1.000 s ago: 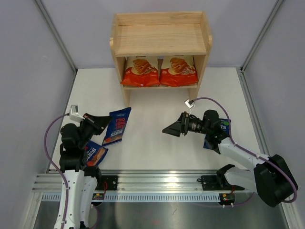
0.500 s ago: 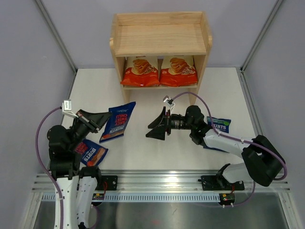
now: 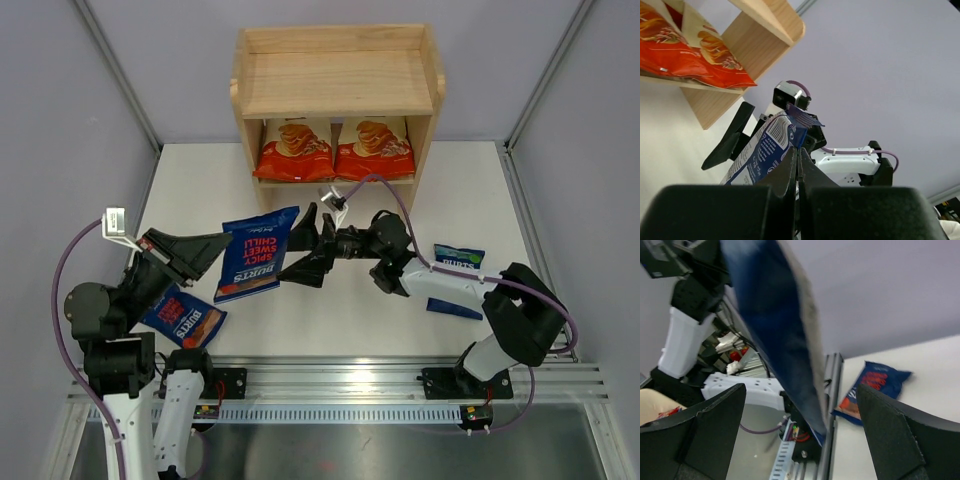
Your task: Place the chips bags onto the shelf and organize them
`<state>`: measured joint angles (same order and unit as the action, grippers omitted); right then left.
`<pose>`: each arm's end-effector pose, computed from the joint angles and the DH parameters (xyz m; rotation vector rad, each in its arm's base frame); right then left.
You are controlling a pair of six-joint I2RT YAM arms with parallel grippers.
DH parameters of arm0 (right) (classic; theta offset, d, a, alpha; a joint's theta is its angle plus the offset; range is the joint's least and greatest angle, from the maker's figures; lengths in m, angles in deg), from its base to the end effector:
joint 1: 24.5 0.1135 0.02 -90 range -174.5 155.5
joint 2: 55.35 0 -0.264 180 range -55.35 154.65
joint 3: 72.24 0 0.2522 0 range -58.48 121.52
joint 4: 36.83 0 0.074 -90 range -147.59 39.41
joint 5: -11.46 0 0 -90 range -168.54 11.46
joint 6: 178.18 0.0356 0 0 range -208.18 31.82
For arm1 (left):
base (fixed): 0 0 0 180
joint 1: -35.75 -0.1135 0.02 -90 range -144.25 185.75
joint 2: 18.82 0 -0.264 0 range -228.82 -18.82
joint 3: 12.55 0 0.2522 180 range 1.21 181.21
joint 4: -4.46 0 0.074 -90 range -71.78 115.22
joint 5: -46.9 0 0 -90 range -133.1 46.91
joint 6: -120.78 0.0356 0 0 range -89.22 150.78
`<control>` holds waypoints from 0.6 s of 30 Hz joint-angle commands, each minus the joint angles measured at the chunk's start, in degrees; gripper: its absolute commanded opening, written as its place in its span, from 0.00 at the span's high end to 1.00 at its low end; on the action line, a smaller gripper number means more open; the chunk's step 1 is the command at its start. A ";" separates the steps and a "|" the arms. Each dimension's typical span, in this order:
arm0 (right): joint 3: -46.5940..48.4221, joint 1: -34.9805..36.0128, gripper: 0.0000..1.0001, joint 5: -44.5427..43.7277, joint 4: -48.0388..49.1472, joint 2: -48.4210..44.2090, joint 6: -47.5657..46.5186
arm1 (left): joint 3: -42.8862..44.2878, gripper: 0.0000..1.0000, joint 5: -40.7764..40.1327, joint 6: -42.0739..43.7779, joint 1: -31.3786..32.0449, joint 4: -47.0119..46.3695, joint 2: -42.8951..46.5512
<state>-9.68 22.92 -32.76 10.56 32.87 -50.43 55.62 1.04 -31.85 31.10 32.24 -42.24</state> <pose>0.2051 0.2609 0.3048 -0.9159 1.2266 1.7010 0.0539 -0.0205 0.4250 -0.1284 1.4870 -1.3212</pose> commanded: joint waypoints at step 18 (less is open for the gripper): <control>5.26 6.55 0.76 -6.48 -4.85 -5.51 1.18 | 5.09 0.98 7.53 4.08 0.16 -5.05 -4.26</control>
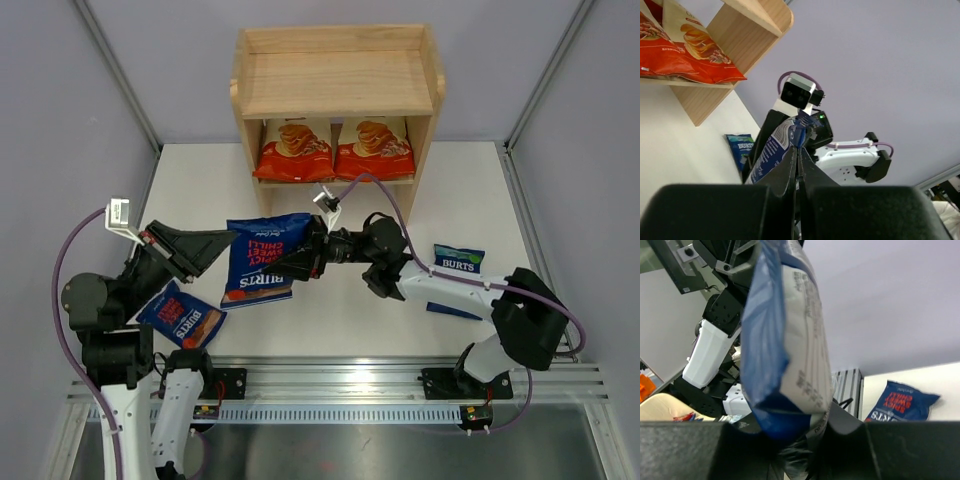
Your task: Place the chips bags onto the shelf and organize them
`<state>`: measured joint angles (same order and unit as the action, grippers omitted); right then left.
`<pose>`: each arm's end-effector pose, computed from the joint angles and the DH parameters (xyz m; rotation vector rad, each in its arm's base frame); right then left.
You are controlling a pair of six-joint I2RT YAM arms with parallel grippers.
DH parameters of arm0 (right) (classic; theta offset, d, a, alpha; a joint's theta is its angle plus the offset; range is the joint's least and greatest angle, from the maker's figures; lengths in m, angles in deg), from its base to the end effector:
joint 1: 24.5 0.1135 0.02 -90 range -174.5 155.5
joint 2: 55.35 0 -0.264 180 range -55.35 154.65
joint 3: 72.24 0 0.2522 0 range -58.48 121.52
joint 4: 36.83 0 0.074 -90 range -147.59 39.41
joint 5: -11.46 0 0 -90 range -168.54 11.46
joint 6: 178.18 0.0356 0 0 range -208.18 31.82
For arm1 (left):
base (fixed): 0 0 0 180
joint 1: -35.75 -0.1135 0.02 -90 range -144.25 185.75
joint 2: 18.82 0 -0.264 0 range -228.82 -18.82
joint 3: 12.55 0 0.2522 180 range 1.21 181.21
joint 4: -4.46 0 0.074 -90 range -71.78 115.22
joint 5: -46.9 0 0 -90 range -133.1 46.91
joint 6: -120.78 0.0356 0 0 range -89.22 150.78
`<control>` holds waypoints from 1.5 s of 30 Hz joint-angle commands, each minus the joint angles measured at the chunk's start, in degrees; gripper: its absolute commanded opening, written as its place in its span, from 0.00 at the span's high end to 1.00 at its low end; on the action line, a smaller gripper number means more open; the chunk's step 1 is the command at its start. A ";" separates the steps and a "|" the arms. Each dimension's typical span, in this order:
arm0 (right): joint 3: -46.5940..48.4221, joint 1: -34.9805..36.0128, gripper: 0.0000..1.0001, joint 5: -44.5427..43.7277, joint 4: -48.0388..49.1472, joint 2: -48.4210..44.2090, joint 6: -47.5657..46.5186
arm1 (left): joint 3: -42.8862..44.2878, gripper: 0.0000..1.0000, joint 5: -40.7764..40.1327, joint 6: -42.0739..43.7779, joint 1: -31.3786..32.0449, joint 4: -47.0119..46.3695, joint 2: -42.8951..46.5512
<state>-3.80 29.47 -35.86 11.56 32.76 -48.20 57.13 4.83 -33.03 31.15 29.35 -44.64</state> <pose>0.1785 0.2864 0.3406 -0.9276 1.0898 1.7929 0.0587 -0.0218 0.4350 -0.0596 1.4917 -1.3669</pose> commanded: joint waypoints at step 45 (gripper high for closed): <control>-2.28 -0.10 0.00 -20.20 -40.04 -27.47 -1.07 | -8.80 0.96 -0.62 -7.32 7.06 -32.19 -5.03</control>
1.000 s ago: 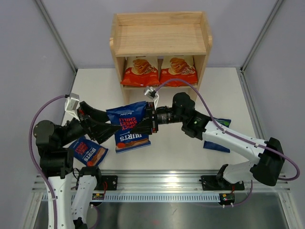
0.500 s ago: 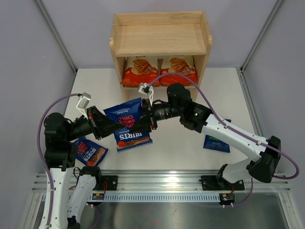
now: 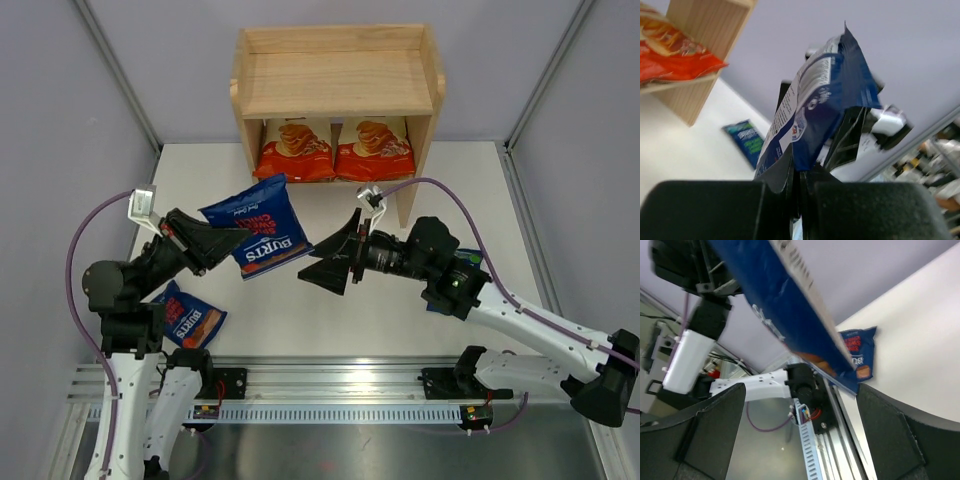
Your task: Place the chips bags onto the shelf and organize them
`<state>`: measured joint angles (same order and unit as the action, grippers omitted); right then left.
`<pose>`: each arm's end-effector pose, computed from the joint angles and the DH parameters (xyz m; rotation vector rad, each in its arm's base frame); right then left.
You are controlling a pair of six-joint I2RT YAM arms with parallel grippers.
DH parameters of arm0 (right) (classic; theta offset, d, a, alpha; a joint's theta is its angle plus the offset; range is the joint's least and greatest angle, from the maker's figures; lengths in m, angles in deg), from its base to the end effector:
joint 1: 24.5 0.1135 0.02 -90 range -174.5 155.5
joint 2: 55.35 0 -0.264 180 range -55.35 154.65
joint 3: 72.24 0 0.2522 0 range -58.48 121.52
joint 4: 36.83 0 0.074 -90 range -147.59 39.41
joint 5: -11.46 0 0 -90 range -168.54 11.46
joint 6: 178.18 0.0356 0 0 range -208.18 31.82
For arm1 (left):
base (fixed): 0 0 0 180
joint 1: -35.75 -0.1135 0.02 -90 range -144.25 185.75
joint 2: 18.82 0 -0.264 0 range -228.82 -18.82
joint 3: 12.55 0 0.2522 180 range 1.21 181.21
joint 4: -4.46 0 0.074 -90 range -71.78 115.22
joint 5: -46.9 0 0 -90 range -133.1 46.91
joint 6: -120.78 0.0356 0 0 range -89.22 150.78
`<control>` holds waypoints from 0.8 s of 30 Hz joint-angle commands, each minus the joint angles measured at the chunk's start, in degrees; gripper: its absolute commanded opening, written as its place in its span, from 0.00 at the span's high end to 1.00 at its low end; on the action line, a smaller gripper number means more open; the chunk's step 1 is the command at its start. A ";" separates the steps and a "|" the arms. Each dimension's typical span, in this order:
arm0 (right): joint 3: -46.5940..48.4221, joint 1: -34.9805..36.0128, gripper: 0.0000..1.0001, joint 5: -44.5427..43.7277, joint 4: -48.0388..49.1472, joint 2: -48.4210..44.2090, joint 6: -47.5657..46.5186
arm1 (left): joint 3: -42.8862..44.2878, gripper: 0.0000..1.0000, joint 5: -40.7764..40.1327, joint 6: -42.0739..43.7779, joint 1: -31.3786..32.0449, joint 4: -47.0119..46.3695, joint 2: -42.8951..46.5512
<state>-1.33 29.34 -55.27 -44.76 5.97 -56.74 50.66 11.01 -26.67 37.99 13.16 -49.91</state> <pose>0.1354 0.2090 0.3902 -0.6874 1.6064 1.4509 0.0934 -0.0325 0.4216 0.2646 1.4600 -1.4065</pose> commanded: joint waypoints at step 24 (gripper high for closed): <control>3.14 3.64 0.41 -7.01 60.01 22.96 18.30 | -18.33 1.00 -34.24 -43.18 4.70 -25.43 9.38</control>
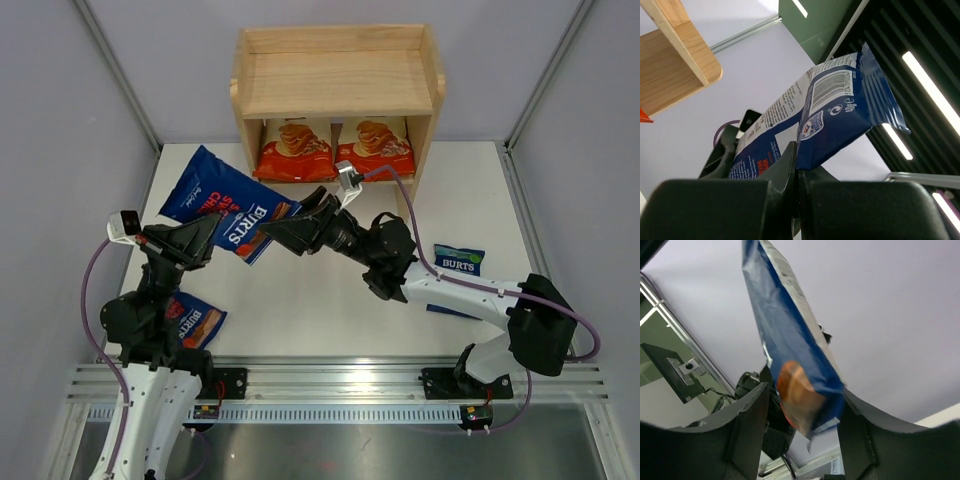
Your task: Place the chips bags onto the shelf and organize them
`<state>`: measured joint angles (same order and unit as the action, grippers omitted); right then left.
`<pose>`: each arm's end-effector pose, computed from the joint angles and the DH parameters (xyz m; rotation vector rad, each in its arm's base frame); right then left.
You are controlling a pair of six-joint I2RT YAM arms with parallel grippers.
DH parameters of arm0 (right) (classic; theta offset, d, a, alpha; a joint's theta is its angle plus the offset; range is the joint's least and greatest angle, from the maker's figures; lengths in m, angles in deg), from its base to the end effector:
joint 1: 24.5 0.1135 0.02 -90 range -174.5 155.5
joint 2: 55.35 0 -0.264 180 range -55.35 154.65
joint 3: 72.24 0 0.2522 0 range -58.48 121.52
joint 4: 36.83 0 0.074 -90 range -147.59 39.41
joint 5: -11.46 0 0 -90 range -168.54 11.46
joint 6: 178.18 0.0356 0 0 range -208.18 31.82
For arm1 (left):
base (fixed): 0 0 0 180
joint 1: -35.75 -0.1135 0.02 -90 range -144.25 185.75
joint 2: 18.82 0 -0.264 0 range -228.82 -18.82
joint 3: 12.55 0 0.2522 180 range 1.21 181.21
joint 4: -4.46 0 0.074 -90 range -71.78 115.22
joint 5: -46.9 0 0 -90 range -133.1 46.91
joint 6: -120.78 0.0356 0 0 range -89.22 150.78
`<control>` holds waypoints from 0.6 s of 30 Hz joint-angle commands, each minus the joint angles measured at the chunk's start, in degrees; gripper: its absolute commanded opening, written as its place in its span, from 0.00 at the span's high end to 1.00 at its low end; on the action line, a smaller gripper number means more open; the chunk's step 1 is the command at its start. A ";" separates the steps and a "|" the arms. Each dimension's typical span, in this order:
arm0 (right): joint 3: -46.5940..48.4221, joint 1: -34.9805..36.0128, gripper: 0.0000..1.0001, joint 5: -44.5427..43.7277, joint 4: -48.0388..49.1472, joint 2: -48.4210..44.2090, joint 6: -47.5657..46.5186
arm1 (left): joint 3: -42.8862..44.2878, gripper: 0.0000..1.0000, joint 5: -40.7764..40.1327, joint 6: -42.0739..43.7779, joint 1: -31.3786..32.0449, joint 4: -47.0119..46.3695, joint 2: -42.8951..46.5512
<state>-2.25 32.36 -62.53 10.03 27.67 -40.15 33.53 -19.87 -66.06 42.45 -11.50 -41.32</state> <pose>0.1686 0.2763 0.3789 -0.3863 1.1107 1.7868 0.0873 -0.0244 0.3834 -0.4072 1.0336 -1.8270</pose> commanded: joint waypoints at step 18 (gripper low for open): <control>4.06 -0.61 0.83 -22.65 -31.21 -13.66 3.55 | 11.96 0.08 -9.93 28.61 0.24 33.45 0.09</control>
<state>-1.44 32.45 -72.95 -8.02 19.23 -37.55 38.14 -25.40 -53.12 42.67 8.44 -41.49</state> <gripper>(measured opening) 0.305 0.905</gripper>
